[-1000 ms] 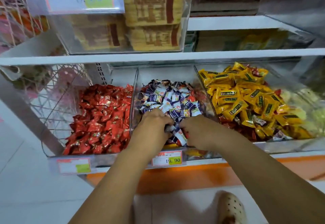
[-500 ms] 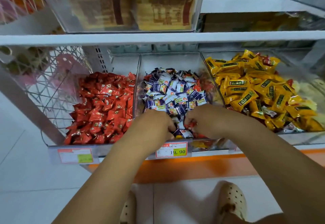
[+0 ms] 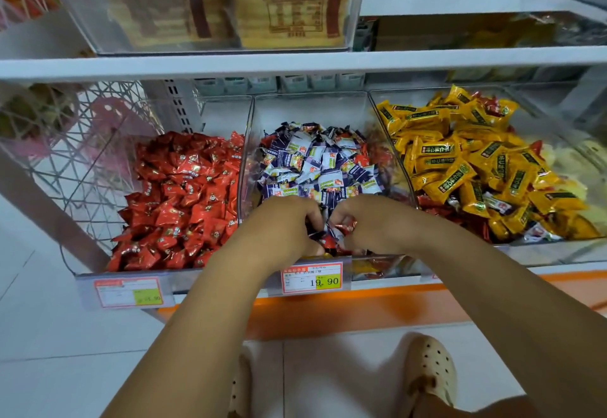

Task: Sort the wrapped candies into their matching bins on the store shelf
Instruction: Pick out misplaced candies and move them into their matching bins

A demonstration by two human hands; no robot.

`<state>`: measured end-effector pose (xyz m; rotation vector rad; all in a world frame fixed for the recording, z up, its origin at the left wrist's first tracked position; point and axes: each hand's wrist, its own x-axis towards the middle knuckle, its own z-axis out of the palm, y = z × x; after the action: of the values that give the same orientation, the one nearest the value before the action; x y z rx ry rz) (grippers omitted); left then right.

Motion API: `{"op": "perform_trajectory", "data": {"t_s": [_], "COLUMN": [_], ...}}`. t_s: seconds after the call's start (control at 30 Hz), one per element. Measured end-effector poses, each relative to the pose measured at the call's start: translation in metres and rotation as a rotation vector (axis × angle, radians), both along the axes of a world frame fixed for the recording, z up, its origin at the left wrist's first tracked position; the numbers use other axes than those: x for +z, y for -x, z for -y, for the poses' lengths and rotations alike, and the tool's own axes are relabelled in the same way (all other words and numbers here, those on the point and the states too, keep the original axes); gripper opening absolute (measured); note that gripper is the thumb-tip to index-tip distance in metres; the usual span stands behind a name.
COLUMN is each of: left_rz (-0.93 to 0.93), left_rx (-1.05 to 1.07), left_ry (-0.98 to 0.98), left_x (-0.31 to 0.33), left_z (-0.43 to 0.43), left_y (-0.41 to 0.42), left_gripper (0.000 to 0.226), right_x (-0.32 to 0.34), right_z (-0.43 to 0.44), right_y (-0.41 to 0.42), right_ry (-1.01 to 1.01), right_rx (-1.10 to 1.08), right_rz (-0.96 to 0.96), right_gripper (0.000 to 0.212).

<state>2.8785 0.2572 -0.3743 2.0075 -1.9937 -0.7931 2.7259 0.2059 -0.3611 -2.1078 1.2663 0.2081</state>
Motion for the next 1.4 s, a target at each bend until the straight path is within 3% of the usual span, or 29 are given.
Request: {"op": "perform_trajectory", "data": {"t_s": [0.1, 0.17, 0.23, 0.33, 0.5, 0.67, 0.73, 0.83, 0.93, 1.03, 1.13, 1.27, 1.33, 1.4], "left_rz": [-0.150, -0.208, -0.231, -0.188, -0.302, -0.728, -0.857, -0.905, -0.773, -0.525, -0.257, -0.076, -0.070, -0.102], "left_rx": [0.071, 0.127, 0.184, 0.215, 0.225, 0.247, 0.307, 0.381, 0.452, 0.600, 0.751, 0.747, 0.705, 0.628], "left_ry": [0.008, 0.100, 0.197, 0.263, 0.269, 0.125, 0.128, 0.220, 0.402, 0.611, 0.648, 0.600, 0.622, 0.592], "left_x": [0.003, 0.003, 0.001, -0.001, 0.005, 0.012, 0.016, 0.022, 0.026, 0.030, 0.031, 0.020, 0.022, 0.024], "left_z": [0.000, 0.000, 0.002, 0.003, 0.000, -0.006, -0.010, -0.015, -0.022, -0.033, -0.043, -0.048, -0.050, -0.050], "left_y": [-0.001, 0.001, 0.003, 0.003, -0.001, -0.006, -0.006, -0.011, -0.034, -0.068, -0.100, -0.117, -0.118, -0.113], "left_gripper": [0.033, 0.019, 0.006, 0.019, 0.010, 0.043, 0.042, 0.032, 0.023, 0.020, 0.022, 0.044, 0.045, 0.039], "right_x": [0.003, 0.006, 0.008, 0.013, 0.026, 0.026, 0.026, 0.022, 0.019, 0.022, 0.021, 0.017, 0.026, 0.038], "right_z": [0.000, 0.000, 0.000, 0.002, 0.007, 0.008, 0.004, -0.001, -0.005, -0.002, -0.002, -0.004, 0.003, 0.011], "right_y": [0.000, 0.000, 0.000, 0.004, 0.014, 0.011, 0.001, -0.015, -0.040, -0.073, -0.110, -0.136, -0.125, -0.100], "right_ry": [-0.024, -0.010, -0.007, 0.078, 0.207, -0.040, -0.140, -0.242, -0.177, 0.086, 0.230, 0.201, 0.154, -0.038], "right_rx": [-0.116, -0.135, -0.165, -0.179, -0.218, -0.380, -0.392, -0.411, -0.388, -0.356, -0.256, -0.082, -0.133, -0.165], "right_rz": [0.113, 0.143, 0.169, 0.220, 0.342, 0.753, 0.883, 1.073, 1.160, 1.098, 1.059, 0.906, 0.867, 0.838], "right_gripper": [0.048, 0.053, 0.048, 0.034, 0.028, 0.026, 0.025, 0.026, 0.024, 0.019, 0.022, 0.040, 0.033, 0.025]}}
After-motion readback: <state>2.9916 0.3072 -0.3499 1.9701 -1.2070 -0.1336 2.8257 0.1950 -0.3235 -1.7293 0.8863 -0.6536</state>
